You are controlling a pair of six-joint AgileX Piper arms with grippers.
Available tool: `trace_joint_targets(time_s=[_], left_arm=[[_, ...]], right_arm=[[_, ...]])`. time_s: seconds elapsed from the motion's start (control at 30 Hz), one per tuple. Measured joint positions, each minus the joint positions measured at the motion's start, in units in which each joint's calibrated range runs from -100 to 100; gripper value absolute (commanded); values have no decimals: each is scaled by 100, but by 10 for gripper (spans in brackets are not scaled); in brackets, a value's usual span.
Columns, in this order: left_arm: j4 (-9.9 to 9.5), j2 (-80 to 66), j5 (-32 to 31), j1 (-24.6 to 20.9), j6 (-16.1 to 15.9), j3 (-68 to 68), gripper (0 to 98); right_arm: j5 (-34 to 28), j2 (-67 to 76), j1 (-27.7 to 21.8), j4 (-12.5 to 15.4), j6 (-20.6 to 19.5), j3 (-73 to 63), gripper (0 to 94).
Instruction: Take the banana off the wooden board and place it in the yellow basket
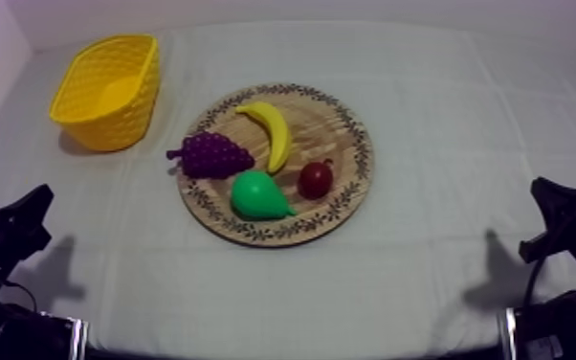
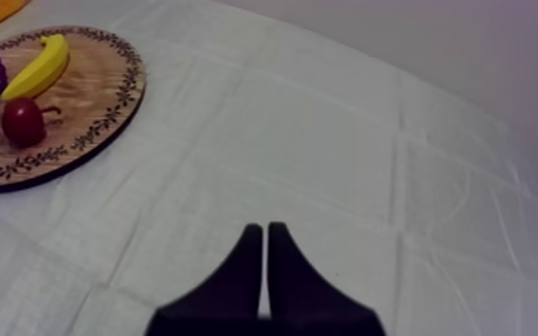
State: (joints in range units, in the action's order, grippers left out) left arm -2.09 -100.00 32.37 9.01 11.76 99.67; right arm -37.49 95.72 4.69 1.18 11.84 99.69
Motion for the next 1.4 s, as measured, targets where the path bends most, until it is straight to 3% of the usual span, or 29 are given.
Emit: trace_joint_targets(time_s=[0.67,0.93,1.2,1.4], left_arm=[[-6,0,8,-77,8,12,1],[-6,96,-26,-216,-303,12,1],[9,1521,-169,-221,-24,-970,1],[21,3209,543,-134,-284,-2687,1]], right_arm=[[-35,0,32,-6,-5,6,2],[-35,0,34,-6,-5,6,2],[-38,0,34,-6,-5,6,2],[-44,0,34,-6,-5,6,2]])
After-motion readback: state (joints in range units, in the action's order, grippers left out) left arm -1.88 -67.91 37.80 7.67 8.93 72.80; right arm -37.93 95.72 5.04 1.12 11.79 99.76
